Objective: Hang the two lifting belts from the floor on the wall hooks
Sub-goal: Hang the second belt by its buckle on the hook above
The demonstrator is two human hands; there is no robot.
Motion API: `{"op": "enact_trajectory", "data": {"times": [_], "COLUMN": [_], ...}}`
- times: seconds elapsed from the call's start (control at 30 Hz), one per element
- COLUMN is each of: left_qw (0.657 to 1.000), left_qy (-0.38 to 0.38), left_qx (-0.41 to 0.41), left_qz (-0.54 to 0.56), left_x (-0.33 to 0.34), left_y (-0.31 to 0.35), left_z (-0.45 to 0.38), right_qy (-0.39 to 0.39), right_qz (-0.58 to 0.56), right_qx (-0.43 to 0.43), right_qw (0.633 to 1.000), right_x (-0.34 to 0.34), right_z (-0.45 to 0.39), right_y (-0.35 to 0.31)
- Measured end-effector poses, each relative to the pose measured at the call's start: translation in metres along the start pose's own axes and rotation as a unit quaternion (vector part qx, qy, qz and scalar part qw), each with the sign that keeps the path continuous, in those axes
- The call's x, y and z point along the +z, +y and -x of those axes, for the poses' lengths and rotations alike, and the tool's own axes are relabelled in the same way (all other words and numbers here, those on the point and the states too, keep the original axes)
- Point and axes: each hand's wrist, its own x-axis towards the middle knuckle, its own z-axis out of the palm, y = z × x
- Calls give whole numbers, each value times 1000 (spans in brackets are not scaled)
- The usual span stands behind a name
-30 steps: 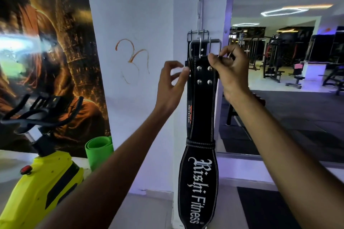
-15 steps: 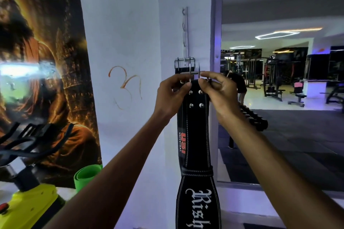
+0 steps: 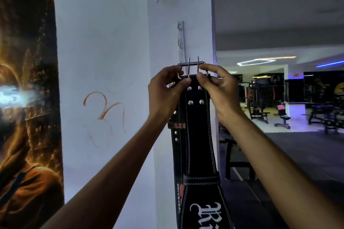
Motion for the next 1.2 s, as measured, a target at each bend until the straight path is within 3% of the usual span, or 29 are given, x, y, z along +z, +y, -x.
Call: {"op": "enact_trajectory", "data": {"times": [0.3,0.6,0.93,1.07,1.2], "left_qw": [998,998,999,999,999], "left_qy": [13,25,-36,-23,-3], "left_qx": [29,56,20,-5,-29], "left_qz": [46,13,11,44,36], "left_x": [25,32,38,38,40], "left_y": [-83,-113,-135,-143,-142], "left_z": [-98,-181,-203,-190,-191], "right_qy": [18,15,50,38,86], "right_qz": [4,29,26,29,49], "right_qx": [-36,-89,-56,-69,-48], "right_qw": [999,996,997,997,994], "right_x": [25,52,54,53,59], "right_z": [-96,-185,-219,-206,-209], "right_y": [52,84,111,118,117]}}
